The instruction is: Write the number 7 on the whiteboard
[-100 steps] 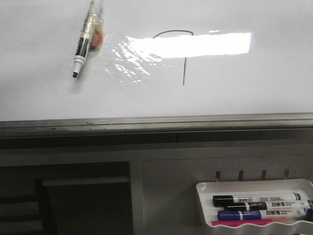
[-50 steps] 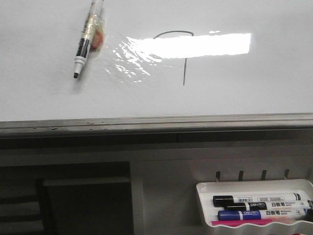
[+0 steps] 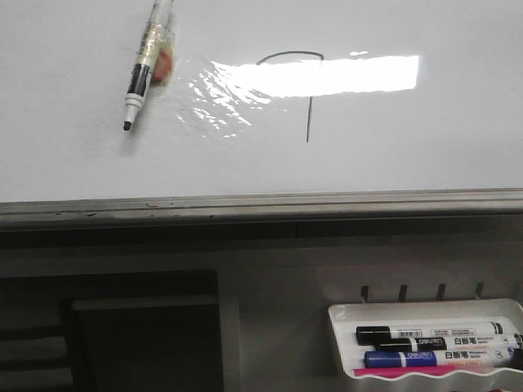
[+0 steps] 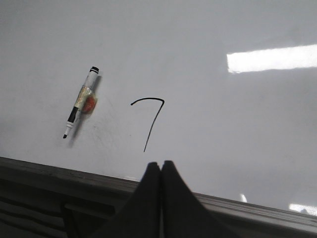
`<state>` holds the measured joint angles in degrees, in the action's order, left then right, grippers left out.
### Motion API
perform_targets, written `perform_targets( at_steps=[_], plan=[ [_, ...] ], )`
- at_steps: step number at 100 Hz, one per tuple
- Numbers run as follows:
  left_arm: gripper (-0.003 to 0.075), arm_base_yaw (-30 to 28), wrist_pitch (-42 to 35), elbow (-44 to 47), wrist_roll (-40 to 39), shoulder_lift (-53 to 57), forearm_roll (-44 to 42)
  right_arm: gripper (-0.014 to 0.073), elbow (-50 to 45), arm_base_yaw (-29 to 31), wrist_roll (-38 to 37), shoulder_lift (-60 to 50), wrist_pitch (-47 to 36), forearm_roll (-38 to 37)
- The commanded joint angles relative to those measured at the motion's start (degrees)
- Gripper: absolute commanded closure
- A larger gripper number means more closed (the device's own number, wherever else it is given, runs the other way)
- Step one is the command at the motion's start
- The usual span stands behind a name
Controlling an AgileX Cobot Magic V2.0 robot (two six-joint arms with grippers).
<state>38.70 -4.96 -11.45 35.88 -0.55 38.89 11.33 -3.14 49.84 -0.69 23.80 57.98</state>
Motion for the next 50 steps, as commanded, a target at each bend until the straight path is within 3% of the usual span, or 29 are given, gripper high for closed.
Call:
perform_targets(
  at_steps=[1,50],
  plan=[
    [0.0741,0.43,-3.47,-1.41,-0.22,-0.55,0.40,0.0657,1.19,0.29,0.79,-0.99,-3.88,1.63],
    [0.0741,0.43,-3.19,-1.41,-0.22,-0.55,0.71,0.0657,1.19,0.29,0.79,-0.99,-3.99,1.63]
  ],
)
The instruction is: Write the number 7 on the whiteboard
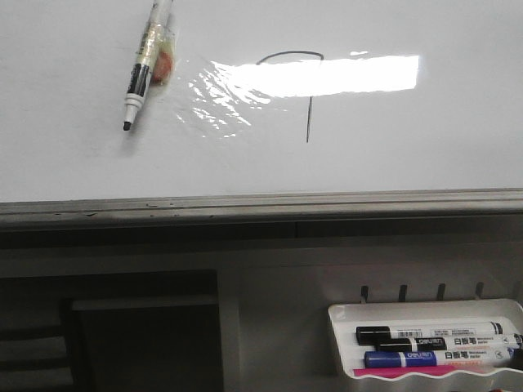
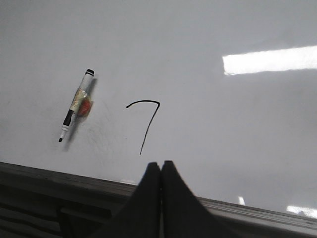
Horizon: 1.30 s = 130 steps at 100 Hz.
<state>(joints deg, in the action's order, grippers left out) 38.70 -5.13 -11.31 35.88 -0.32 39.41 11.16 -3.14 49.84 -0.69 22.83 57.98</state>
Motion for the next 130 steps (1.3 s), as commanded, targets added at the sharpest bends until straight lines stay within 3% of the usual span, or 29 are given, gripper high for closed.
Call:
perform_targets(
  at_steps=[1,51,56,66,75,96,111,130],
  plan=[
    [0.0741,0.43,-3.02,-1.55,-0.22,-0.78,0.19,0.0657,1.35,0.29,0.79,-0.99,-3.02,1.63],
    [0.0741,0.43,-3.02,-1.55,-0.22,-0.78,-0.08,0.0657,1.35,0.29,0.79,-0.99,-3.02,1.63],
    [0.0741,0.43,-3.02,-1.55,-0.22,-0.78,-2.45,0.0657,1.35,0.29,0.79,-0.99,-3.02,1.63],
    [0.0741,-1.13,0.49,-1.55,-5.57,-0.88,-16.40,0.0657,1.35,0.29,0.79,-0.99,-3.02,1.63],
    [0.0741,-5.26,2.95,-0.68,-13.29,-1.01,-23.40,0.0657,1.35,0.29,0.79,-0.99,-3.02,1.63],
    [0.0741,-21.28,-2.08,5.96,-22.86,-1.01,-32.55,0.0657,1.35,0.29,0.79,-0.99,-3.02,1.63],
    [0.0741,-31.71,-1.95,9.07,-29.74,-0.62,-33.87,0.0657,1.35,0.29,0.79,-0.99,-3.02,1.63],
    [0.0741,-36.37,-0.20,13.41,-30.76,2.44,-34.54,0.0657,1.35,0.29,0.79,-0.99,-3.02,1.63]
  ],
)
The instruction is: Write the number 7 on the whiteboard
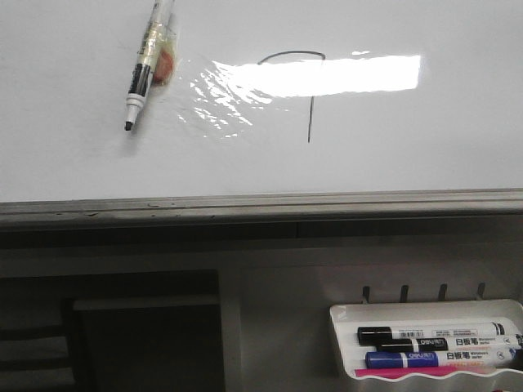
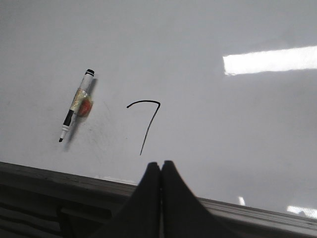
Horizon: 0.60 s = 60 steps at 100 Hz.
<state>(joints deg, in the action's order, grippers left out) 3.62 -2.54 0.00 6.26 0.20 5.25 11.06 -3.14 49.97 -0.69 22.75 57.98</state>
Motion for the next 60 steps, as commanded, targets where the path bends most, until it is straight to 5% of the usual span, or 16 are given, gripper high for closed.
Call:
perform_targets(
  at_steps=[1,60],
  plan=[
    [0.0741,-1.36,-1.59,1.98,-1.14,1.81,-0.38,0.0657,1.45,0.29,0.67,-0.99,-2.94,1.63],
    [0.0741,-1.82,0.11,2.09,-1.14,1.82,0.40,0.0657,1.45,0.29,0.67,-0.99,-2.84,1.63]
  ],
)
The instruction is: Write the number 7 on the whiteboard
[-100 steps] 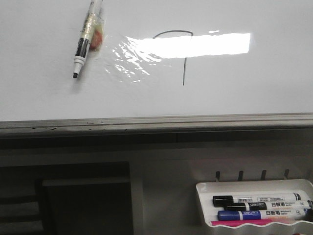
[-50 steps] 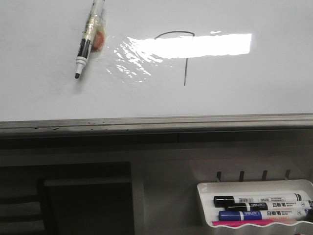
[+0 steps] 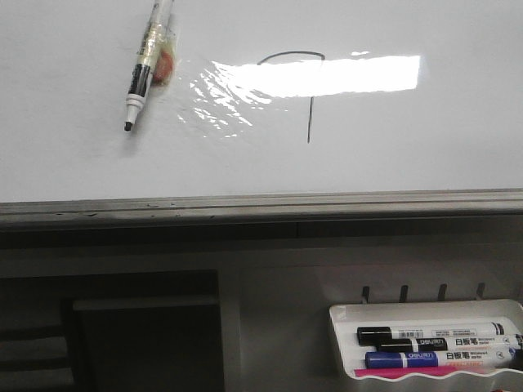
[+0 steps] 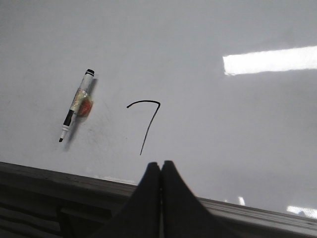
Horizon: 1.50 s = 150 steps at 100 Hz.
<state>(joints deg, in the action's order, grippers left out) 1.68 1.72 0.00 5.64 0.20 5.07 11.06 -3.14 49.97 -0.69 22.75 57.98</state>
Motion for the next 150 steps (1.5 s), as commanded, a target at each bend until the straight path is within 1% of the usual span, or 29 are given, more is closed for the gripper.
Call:
perform_targets(
  at_steps=[1,58,69,76,79,82,83,86,87,88,90,91,94,95,98,102,105,110,127,136,140,150],
  plan=[
    [0.0741,0.12,-4.15,2.09,-0.51,1.82,0.59,0.0657,1.45,0.29,0.67,-0.99,-2.84,1.63],
    [0.0741,0.12,-4.15,2.09,-0.51,1.82,0.59,0.0657,1.45,0.29,0.67,-0.99,-2.95,1.63],
    [0.0741,0.12,-4.15,2.09,-0.51,1.82,0.59,0.0657,1.06,0.29,0.67,-0.99,-6.16,-0.39],
    [0.0741,0.12,-4.15,2.09,-0.51,1.82,0.59,0.0657,0.97,0.33,-0.92,-0.99,-8.10,-6.45],
    [0.0741,0.12,-4.15,2.09,-0.51,1.82,0.59,0.0657,0.97,0.33,-3.44,-0.99,-9.27,-11.64],
    [0.0741,0.12,-4.15,2.09,-0.51,1.82,0.59,0.0657,0.97,0.33,-7.49,-0.87,-11.03,-16.86],
    [0.0741,0.12,-4.15,2.09,-0.51,1.82,0.59,0.0657,0.97,0.33,-9.99,-0.73,-11.35,-18.33],
    [0.0741,0.12,-4.15,2.09,-0.51,1.82,0.59,0.0657,0.97,0.43,-15.61,-0.42,-12.56,-26.34],
    [0.0741,0.12,-4.15,2.09,-0.51,1.82,0.59,0.0657,0.97,0.54,-18.62,-0.44,-13.16,-28.04],
    [0.0741,0.12,-4.15,2.09,-0.51,1.82,0.59,0.0657,0.83,0.55,-20.12,-0.20,-13.46,-31.55],
    [0.0741,0.12,-4.15,2.09,-0.51,1.82,0.59,0.0657,0.82,0.64,-24.57,0.01,-14.51,-35.07],
    [0.0741,0.12,-4.15,2.09,-0.51,1.82,0.59,0.0657,0.67,0.64,-26.01,0.11,-15.26,-38.36],
    [0.0741,0.12,-4.15,2.09,-0.51,1.82,0.59,0.0657,0.46,0.68,-32.51,0.61,-16.41,-44.50],
    [0.0741,0.12,-4.15,2.09,-0.51,1.82,0.59,0.0657,0.15,0.68,-33.62,0.86,-16.70,-47.39],
    [0.0741,0.12,-4.15,2.09,-0.51,1.82,0.59,0.0657,-0.42,0.68,-37.54,1.33,-18.62,-52.30],
    [0.0741,0.12,-4.15,2.09,-0.51,1.82,0.59,0.0657,-1.62,0.68,-41.50,1.95,-20.93,-57.13],
    [0.0741,0.12,-4.15,2.09,-0.51,1.82,0.59,0.0657,-2.60,0.68,-42.48,2.20,-22.75,-58.57],
    [0.0741,0.12,-4.15,2.09,-0.51,1.82,0.59,0.0657,-4.35,0.68,-42.49,2.34,-24.53,-58.70],
    [0.0741,0.12,-4.15,2.09,-0.51,1.82,0.59,0.0657,-10.25,0.68,-42.49,1.64,-24.65,-59.06],
    [0.0741,0.12,-4.15,2.09,-0.51,1.82,0.59,0.0657,-13.44,0.68,-42.49,-0.85,-24.89,-59.06],
    [0.0741,0.12,-4.15,2.09,-0.51,1.82,0.59,0.0657,-13.38,0.79,-42.49,-1.08,-21.96,-59.06],
    [0.0741,0.12,-4.03,2.09,-0.51,1.74,0.59,0.0657,-13.43,0.94,-42.49,-1.10,-20.76,-59.84]
  ],
)
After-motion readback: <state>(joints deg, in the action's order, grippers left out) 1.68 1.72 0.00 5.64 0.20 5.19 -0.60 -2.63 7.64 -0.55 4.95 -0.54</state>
